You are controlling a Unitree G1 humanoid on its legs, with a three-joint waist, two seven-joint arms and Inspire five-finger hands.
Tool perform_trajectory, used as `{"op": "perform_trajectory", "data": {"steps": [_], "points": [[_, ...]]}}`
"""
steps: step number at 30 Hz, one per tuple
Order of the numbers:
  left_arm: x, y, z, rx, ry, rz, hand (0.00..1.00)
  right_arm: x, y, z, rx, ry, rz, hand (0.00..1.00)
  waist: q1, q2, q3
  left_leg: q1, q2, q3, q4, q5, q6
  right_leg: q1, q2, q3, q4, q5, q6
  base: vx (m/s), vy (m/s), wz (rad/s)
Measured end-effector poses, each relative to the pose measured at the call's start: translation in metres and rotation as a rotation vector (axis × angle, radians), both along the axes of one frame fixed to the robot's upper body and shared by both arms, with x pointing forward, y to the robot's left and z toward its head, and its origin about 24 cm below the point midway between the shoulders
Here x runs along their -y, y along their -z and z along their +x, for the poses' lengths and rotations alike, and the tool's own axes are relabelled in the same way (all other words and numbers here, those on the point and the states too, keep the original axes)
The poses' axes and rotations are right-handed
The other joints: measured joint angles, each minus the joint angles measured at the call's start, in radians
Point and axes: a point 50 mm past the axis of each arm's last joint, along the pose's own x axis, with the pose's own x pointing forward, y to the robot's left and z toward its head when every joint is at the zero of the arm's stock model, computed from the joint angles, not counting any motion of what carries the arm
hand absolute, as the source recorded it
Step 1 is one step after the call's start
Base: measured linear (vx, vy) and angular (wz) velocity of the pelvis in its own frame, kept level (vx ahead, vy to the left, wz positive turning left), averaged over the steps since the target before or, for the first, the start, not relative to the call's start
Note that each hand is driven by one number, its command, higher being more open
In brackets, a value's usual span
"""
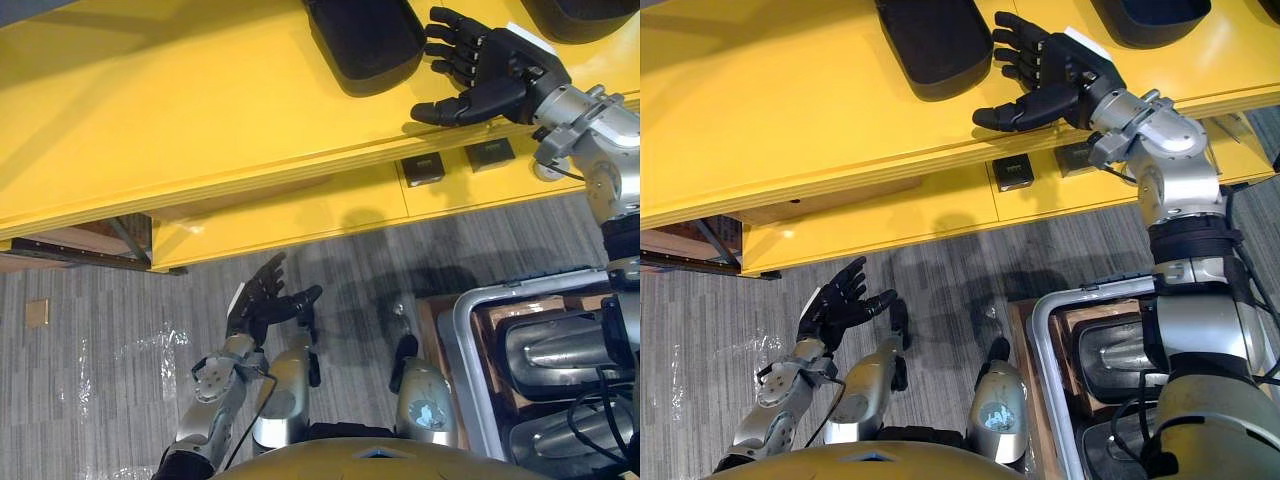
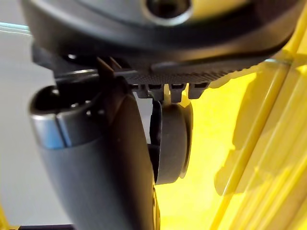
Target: Walk over and take three plastic housings, then place them on the shelf
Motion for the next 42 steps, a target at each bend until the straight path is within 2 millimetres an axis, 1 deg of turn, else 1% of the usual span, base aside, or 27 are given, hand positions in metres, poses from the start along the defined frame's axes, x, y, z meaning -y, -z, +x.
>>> {"op": "perform_trajectory", "data": {"steps": [3, 6, 8, 10, 11, 13, 14, 16, 18, 19, 22, 24, 26, 28, 29, 33, 37, 39, 42], "points": [[-0.001, 0.002, 0.000, -0.010, -0.002, 0.004, 1.00, -0.005, 0.003, -0.001, 0.010, -0.002, -0.003, 1.00, 0.003, -0.002, -0.001, 0.000, 0.000, 0.000, 0.000, 0.000, 0.000, 0.001, 0.000, -0.001, 0.000, 0.000, 0.000, 0.00, 0.000, 0.00], [-0.001, 0.004, -0.001, -0.020, -0.004, 0.007, 1.00, -0.010, 0.002, 0.001, 0.079, 0.074, -0.069, 1.00, 0.004, -0.004, -0.001, 0.000, 0.000, -0.002, 0.000, 0.000, 0.000, 0.001, 0.000, -0.002, 0.000, 0.000, 0.000, 0.00, 0.000, 0.00], [-0.001, 0.005, -0.001, -0.021, -0.003, 0.010, 1.00, -0.011, 0.000, 0.003, 0.191, 0.208, -0.183, 1.00, 0.007, -0.005, -0.001, -0.002, 0.000, -0.003, 0.000, 0.000, 0.000, 0.001, 0.000, -0.003, 0.000, 0.000, 0.000, 0.00, 0.000, 0.00], [0.000, 0.005, -0.002, -0.027, -0.007, 0.012, 1.00, -0.009, -0.009, 0.001, 0.393, 0.415, -0.334, 1.00, 0.013, -0.005, -0.001, -0.008, 0.000, -0.007, 0.000, 0.000, 0.000, 0.000, 0.001, -0.008, -0.006, 0.001, 0.000, 0.00, -0.023, 0.04], [0.001, 0.006, -0.002, -0.030, -0.009, 0.013, 1.00, -0.010, -0.013, -0.001, 0.443, 0.452, -0.351, 1.00, 0.015, -0.005, -0.001, -0.011, 0.000, -0.007, 0.000, 0.000, 0.000, 0.000, 0.002, -0.010, -0.010, 0.002, 0.000, 0.02, -0.024, 0.04], [0.003, 0.009, -0.004, -0.047, -0.010, 0.018, 1.00, -0.021, -0.030, -0.014, 0.651, 0.532, -0.373, 1.00, 0.014, -0.006, -0.001, -0.018, 0.000, -0.007, 0.000, 0.000, 0.000, -0.001, 0.002, -0.013, -0.022, 0.009, 0.001, 0.04, -0.024, 0.02], [0.003, 0.010, -0.004, -0.051, -0.010, 0.018, 1.00, -0.025, -0.032, -0.018, 0.694, 0.536, -0.374, 1.00, 0.013, -0.008, -0.002, -0.018, -0.001, -0.007, 0.000, 0.000, 0.001, 0.000, 0.003, -0.013, -0.025, 0.009, 0.002, 0.05, -0.027, -0.01], [0.003, 0.010, -0.005, -0.055, -0.014, 0.021, 1.00, -0.045, -0.039, -0.031, 0.820, 0.508, -0.373, 1.00, 0.009, -0.017, -0.004, -0.018, -0.001, -0.006, 0.001, -0.001, 0.002, 0.004, 0.003, -0.014, -0.030, 0.010, 0.003, 0.06, -0.035, 0.00], [0.003, 0.010, -0.004, -0.052, -0.009, 0.031, 1.00, -0.058, -0.039, -0.035, 0.860, 0.472, -0.383, 1.00, 0.002, -0.022, -0.006, -0.017, -0.002, -0.007, 0.001, -0.002, 0.003, 0.007, 0.003, -0.015, -0.031, 0.011, 0.004, 0.04, -0.036, 0.02], [0.003, 0.010, -0.004, -0.050, -0.003, 0.047, 1.00, -0.066, -0.035, -0.035, 0.862, 0.450, -0.413, 1.00, 0.000, -0.027, -0.009, -0.017, -0.002, -0.007, 0.000, -0.003, 0.003, 0.006, 0.003, -0.015, -0.031, 0.011, 0.004, 0.00, 0.000, 0.00], [0.004, 0.011, -0.004, -0.053, 0.004, 0.050, 1.00, -0.076, -0.023, -0.030, 0.826, 0.405, -0.491, 1.00, 0.001, -0.030, -0.010, -0.015, -0.001, -0.007, 0.000, -0.005, 0.002, 0.006, 0.003, -0.015, -0.032, 0.011, 0.003, 0.00, 0.000, 0.00], [0.003, 0.015, -0.006, -0.072, 0.001, 0.055, 1.00, -0.086, -0.009, -0.026, 0.776, 0.360, -0.566, 1.00, 0.006, -0.030, -0.010, -0.014, -0.001, -0.008, 0.000, -0.005, 0.002, 0.006, 0.003, -0.016, -0.031, 0.011, 0.003, 0.00, 0.000, 0.00], [0.002, 0.019, -0.008, -0.089, 0.002, 0.059, 1.00, -0.090, 0.001, -0.022, 0.716, 0.341, -0.612, 1.00, 0.013, -0.030, -0.010, -0.015, -0.001, -0.012, 0.000, -0.005, 0.002, 0.007, 0.002, -0.020, -0.029, 0.011, 0.003, 0.00, -0.011, 0.02], [0.002, 0.020, -0.009, -0.096, 0.006, 0.059, 1.00, -0.087, 0.008, -0.017, 0.665, 0.355, -0.638, 1.00, 0.023, -0.030, -0.010, -0.015, -0.001, -0.017, 0.000, -0.004, 0.002, 0.010, 0.002, -0.025, -0.029, 0.011, 0.003, 0.00, -0.025, 0.06], [0.002, 0.021, -0.009, -0.097, 0.006, 0.059, 1.00, -0.086, 0.008, -0.015, 0.657, 0.364, -0.639, 1.00, 0.025, -0.030, -0.010, -0.015, -0.002, -0.018, 0.000, -0.004, 0.002, 0.011, 0.002, -0.027, -0.029, 0.011, 0.003, 0.00, -0.025, 0.07], [0.003, 0.025, -0.012, -0.117, 0.013, 0.061, 1.00, -0.083, -0.006, -0.004, 0.627, 0.414, -0.678, 1.00, 0.026, -0.030, -0.010, -0.018, -0.003, -0.030, 0.000, -0.003, 0.003, 0.018, 0.001, -0.039, -0.029, 0.010, 0.003, 0.00, -0.025, 0.07], [0.004, 0.026, -0.013, -0.124, 0.017, 0.060, 1.00, -0.085, -0.008, -0.001, 0.607, 0.412, -0.691, 1.00, 0.031, -0.035, -0.015, -0.019, -0.003, -0.033, 0.000, -0.003, 0.003, 0.019, 0.001, -0.042, -0.027, 0.007, 0.000, 0.01, -0.025, 0.03], [0.004, 0.026, -0.013, -0.123, 0.016, 0.059, 1.00, -0.084, -0.007, 0.001, 0.590, 0.419, -0.693, 1.00, 0.033, -0.039, -0.019, -0.019, -0.003, -0.035, 0.000, -0.003, 0.003, 0.018, 0.001, -0.044, -0.023, 0.005, -0.003, 0.02, -0.037, 0.02], [0.004, 0.026, -0.013, -0.123, 0.016, 0.058, 1.00, -0.081, -0.011, 0.007, 0.558, 0.442, -0.687, 1.00, 0.039, -0.039, -0.020, -0.019, -0.003, -0.039, 0.000, -0.001, 0.001, 0.016, 0.000, -0.047, -0.013, 0.000, -0.004, 0.00, -0.035, 0.04]]}}
